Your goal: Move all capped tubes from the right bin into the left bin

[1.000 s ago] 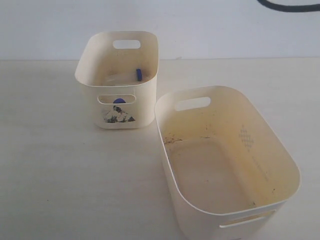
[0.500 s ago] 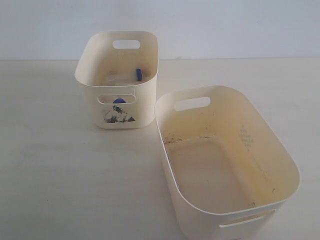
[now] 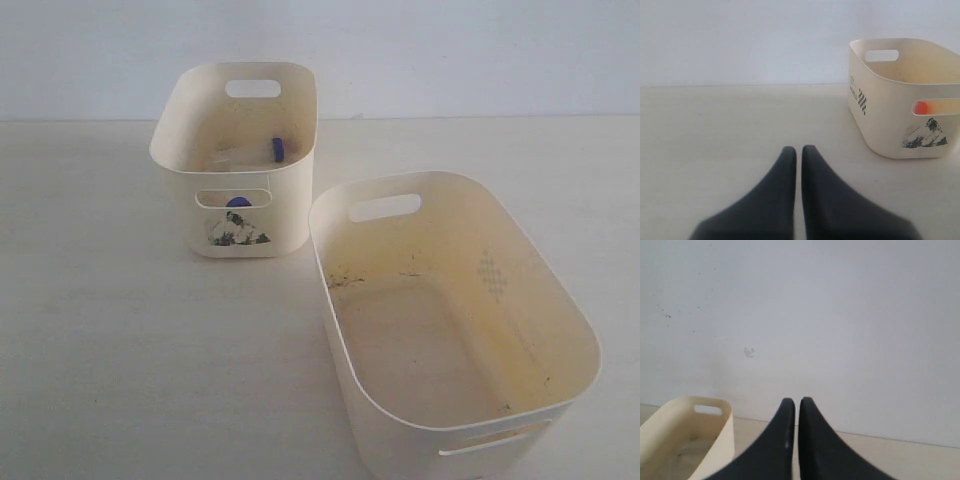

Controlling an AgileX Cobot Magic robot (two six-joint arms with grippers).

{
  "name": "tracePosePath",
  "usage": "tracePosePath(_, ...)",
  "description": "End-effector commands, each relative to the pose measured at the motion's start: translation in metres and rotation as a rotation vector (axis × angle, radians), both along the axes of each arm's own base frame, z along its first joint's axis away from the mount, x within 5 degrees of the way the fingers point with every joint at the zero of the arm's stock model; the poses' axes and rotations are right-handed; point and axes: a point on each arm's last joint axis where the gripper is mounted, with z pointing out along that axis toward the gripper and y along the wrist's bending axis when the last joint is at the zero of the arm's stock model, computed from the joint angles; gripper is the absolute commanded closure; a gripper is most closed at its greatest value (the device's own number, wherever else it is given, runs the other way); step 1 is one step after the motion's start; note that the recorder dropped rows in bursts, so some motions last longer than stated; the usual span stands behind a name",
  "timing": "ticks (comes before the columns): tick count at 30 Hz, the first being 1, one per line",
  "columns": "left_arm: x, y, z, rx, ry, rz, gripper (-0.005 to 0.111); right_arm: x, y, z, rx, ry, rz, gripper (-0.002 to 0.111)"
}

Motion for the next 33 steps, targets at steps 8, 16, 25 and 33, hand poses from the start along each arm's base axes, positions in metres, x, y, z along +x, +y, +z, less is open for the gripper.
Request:
tracePosePath(8, 0.0, 0.0, 0.001, -0.007, -0.007, 0.003, 0.102, -0.092, -0.027, -0.163, 0.075, -0.135, -0.114, 0.106)
tracePosePath(16, 0.0, 0.0, 0.001, -0.007, -0.007, 0.003, 0.102, -0.108, -0.027, -0.237, 0.08, -0.128, -0.105, 0.106)
tracePosePath(25, 0.0, 0.0, 0.001, -0.007, -0.007, 0.003, 0.102, -0.11, -0.023, -0.252, 0.01, 0.03, -0.06, 0.106)
tracePosePath(33, 0.0, 0.0, 0.001, -0.007, -0.007, 0.003, 0.102, -0.112, -0.022, -0.262, 0.031, 0.139, -0.056, 0.106)
